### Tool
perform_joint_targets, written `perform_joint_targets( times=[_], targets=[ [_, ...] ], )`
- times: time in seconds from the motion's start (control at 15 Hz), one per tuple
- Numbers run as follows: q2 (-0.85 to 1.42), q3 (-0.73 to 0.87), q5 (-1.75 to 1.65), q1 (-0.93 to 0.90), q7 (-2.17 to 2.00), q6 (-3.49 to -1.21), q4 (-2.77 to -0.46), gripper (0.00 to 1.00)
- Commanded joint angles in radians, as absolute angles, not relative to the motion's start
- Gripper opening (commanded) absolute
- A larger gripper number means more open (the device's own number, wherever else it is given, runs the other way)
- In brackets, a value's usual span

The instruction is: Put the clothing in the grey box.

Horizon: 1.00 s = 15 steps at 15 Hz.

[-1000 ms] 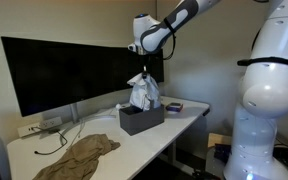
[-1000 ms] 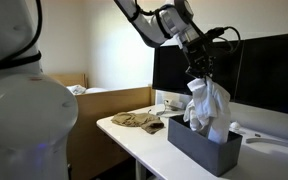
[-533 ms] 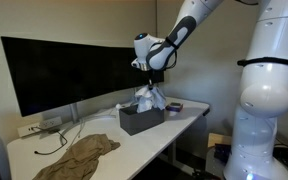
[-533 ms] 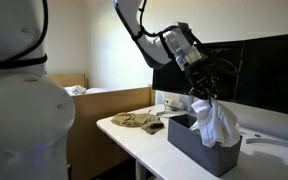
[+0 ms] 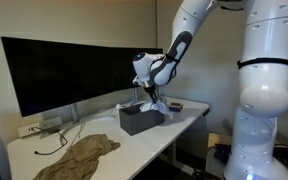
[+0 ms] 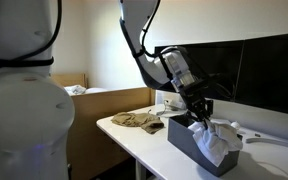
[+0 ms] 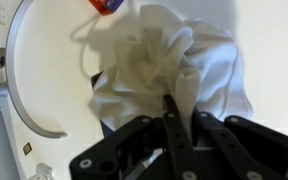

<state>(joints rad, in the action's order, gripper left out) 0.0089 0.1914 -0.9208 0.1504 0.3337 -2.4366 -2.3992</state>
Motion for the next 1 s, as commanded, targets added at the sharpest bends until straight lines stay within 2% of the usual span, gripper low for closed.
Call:
perform_joint_targets(
  times=[0.0, 0.4, 0.93],
  targets=[
    [-0.02, 0.146, -0.93, 0.124, 0.331, -2.445, -2.38, 0.07],
    [-0.002, 0.077, -0.908, 0.067, 0.344, -2.425, -2.255, 0.07],
    [0.139, 0.105, -0.936, 0.088, 0.331, -2.376, -2.25, 0.07]
  ],
)
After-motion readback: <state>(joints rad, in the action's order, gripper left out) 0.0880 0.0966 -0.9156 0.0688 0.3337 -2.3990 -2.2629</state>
